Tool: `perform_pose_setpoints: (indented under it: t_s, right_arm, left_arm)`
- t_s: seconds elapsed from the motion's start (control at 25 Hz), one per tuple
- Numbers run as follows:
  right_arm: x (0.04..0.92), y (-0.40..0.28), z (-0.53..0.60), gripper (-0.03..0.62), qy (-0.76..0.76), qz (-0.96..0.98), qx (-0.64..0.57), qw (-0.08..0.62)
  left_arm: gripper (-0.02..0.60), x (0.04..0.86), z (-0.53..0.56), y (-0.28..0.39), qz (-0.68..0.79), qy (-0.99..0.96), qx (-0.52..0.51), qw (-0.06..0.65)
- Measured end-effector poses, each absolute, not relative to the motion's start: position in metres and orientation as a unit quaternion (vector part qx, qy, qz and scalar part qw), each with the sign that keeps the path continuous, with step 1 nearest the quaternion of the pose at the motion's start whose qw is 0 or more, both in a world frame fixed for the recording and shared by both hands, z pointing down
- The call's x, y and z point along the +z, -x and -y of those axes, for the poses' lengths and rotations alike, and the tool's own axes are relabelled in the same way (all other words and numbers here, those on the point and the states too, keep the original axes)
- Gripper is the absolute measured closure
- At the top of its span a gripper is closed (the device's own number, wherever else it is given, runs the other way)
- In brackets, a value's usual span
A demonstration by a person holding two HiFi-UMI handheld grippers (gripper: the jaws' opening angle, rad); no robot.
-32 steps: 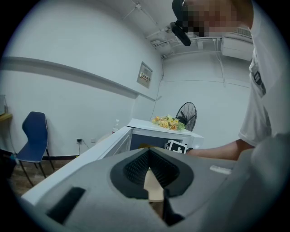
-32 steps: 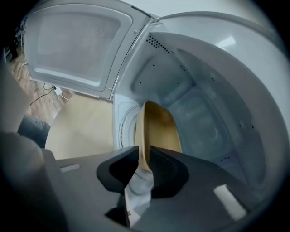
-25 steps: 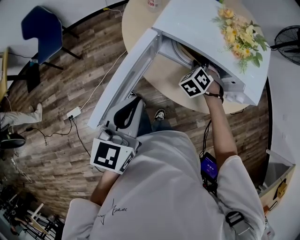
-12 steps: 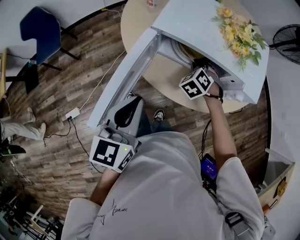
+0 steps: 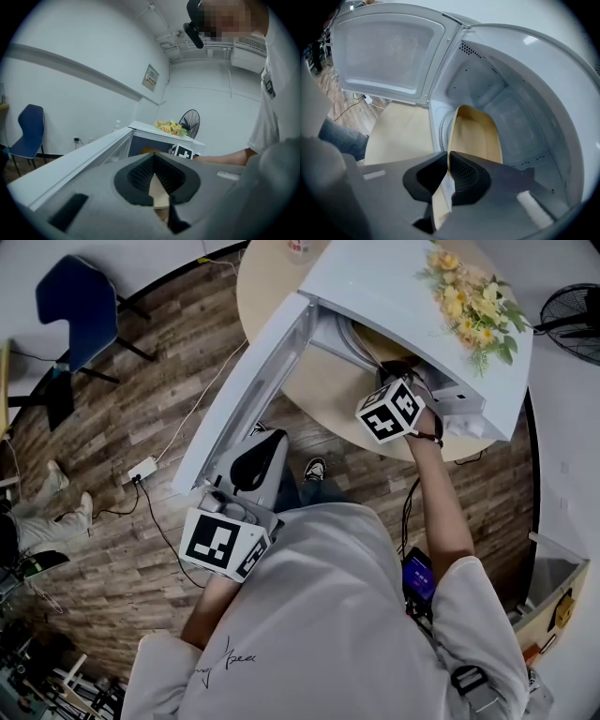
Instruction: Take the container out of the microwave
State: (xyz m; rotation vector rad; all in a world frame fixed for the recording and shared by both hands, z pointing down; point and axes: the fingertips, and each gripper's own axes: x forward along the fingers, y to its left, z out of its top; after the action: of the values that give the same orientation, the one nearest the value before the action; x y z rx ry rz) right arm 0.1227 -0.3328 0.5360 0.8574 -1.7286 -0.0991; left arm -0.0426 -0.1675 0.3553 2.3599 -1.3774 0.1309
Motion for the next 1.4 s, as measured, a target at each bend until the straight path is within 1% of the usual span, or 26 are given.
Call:
perform_pose_setpoints:
  t_s: [0.36,1.08,1.28,1.4]
  right_arm:
    - [0.528,-0.122,0.316,0.562,-0.364,0.752,-0.006,0.549]
    - [0.501,-0.126,0.270,0.563,-0.369,0.804,0.106,0.454]
    - [0.492,-0.126,0.253,0.563,-0.351,0.813,0.098,0.455]
    - [0.486,-0.125,0.242,0.563,-0.349,0.821,0.101,0.441]
  left_arm:
    - [0.578,0.355,0.162,0.038,0.487,-0.849,0.046,0.200]
    - [0.578,0.355,0.155,0.020,0.474,-0.858,0.046,0.194]
    - [0.578,0.360,0.153,0.010,0.466,-0.861,0.054,0.195]
    - [0.578,0.365,0.148,0.006,0.465,-0.861,0.058,0.199]
